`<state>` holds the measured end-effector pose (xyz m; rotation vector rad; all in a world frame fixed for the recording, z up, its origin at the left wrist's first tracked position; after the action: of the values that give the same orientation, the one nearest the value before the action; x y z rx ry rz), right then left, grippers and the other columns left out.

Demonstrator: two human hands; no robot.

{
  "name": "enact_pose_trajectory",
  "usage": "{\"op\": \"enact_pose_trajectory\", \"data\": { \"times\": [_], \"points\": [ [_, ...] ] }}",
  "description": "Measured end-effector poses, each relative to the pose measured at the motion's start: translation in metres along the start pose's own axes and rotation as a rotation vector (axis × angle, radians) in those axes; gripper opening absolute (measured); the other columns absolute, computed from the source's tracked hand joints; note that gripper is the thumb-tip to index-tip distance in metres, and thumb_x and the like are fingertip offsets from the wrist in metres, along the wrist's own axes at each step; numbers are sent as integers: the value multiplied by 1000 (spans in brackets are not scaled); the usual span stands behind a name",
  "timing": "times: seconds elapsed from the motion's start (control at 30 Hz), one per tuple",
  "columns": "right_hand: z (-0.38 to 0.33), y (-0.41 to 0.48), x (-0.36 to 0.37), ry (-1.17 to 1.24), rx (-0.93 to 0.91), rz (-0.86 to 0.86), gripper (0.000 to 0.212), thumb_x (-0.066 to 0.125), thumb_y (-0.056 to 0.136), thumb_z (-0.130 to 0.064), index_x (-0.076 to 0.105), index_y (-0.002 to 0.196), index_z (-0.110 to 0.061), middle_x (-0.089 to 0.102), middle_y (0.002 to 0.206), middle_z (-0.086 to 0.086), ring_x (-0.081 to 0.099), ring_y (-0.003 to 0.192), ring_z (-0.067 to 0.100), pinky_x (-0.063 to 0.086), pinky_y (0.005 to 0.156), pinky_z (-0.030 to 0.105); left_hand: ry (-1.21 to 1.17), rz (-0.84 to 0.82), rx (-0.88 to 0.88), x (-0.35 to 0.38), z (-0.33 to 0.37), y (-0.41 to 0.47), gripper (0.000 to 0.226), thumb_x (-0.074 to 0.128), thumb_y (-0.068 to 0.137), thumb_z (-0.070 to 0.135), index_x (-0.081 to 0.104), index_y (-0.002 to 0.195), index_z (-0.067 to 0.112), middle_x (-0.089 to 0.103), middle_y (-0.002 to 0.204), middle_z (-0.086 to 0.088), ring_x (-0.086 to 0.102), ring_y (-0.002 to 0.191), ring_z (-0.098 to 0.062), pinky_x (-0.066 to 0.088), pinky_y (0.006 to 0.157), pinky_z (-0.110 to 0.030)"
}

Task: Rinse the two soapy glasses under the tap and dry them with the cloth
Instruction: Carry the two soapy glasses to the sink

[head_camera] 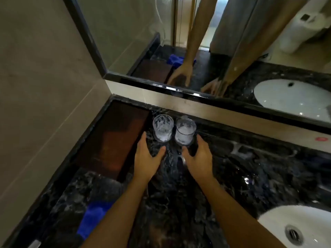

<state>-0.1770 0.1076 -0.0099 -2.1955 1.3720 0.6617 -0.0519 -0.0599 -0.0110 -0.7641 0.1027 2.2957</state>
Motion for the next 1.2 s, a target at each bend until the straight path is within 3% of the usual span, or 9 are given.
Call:
{"op": "enact_pose_trajectory", "data": {
  "times": [0.1, 0.23, 0.27, 0.37, 0.43, 0.6, 0.7, 0.87, 1.2],
  "points": [
    [0, 21, 10, 179, 7, 167, 85, 80, 88, -30, 33, 156, -8, 42, 158, 11, 42, 144, 28, 41, 117, 39, -142, 28, -12, 6, -9, 27, 100, 80, 84, 43, 19, 162, 23, 31, 166, 0, 32, 151, -21, 36, 120, -47],
    [2, 36, 26, 366, 80, 284, 101, 88, 77, -33, 30, 158, -13, 43, 157, 4, 43, 137, 8, 35, 102, 3, -269, 17, 20, 18, -8, 53, 103, 86, 78, 38, 25, 160, 27, 33, 164, 5, 36, 148, -11, 38, 119, -35],
    [0, 38, 27, 393, 83, 304, 103, 90, 76, -33, 30, 157, -15, 43, 156, 3, 42, 134, 2, 36, 100, 1, -296, 8, 39, 21, -6, 59, 103, 87, 77, 35, 26, 159, 26, 35, 162, 6, 37, 146, -8, 39, 118, -30],
    [10, 44, 37, 432, 85, 373, 101, 93, 71, -33, 36, 154, -17, 49, 152, 1, 47, 136, 8, 46, 110, 28, -365, -25, 80, 30, -6, 74, 102, 90, 76, 30, 29, 157, 30, 38, 159, 13, 39, 143, 1, 41, 112, -20],
    [15, 48, 42, 440, 107, 398, 100, 94, 69, -34, 40, 152, -18, 51, 149, 0, 51, 136, 13, 48, 110, 36, -379, -43, 102, 35, -6, 82, 103, 91, 74, 32, 30, 157, 30, 40, 159, 13, 40, 143, 3, 41, 111, -18],
    [21, 53, 43, 406, 91, 431, 90, 95, 65, -39, 51, 142, -21, 60, 138, -5, 57, 127, 8, 51, 103, 27, -401, -54, 120, 42, -12, 92, 102, 93, 71, 34, 35, 155, 27, 50, 147, 16, 48, 135, 4, 47, 107, -23],
    [18, 53, 42, 392, 82, 430, 84, 95, 68, -32, 52, 140, -21, 63, 133, -6, 59, 121, 4, 50, 96, 12, -373, -43, 122, 43, -12, 93, 96, 94, 71, 33, 41, 151, 28, 53, 137, 22, 52, 130, 4, 49, 104, -23],
    [16, 54, 38, 335, 88, 411, 83, 94, 67, -40, 53, 138, -23, 64, 121, -12, 60, 108, -3, 46, 83, 2, -357, -48, 131, 43, -8, 96, 83, 94, 70, 36, 49, 140, 29, 62, 131, 11, 61, 122, -5, 54, 98, -28],
    [30, 55, 12, 469, 310, 199, 52, 89, 72, -44, 68, 113, -21, 67, 118, -2, 61, 111, 15, 48, 79, 22, -408, -224, -48, 29, -1, 87, 62, 90, 74, 32, 61, 127, 20, 66, 119, 10, 64, 112, -5, 54, 85, -17]
  ]
}}
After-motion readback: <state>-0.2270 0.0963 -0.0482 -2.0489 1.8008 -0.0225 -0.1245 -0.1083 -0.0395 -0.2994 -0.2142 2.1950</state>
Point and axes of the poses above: each hand's wrist, its own y-axis towards the middle knuckle, its own x-axis out of the palm, z = x × y, the point moved 8 cm from there along y, towards the middle knuckle
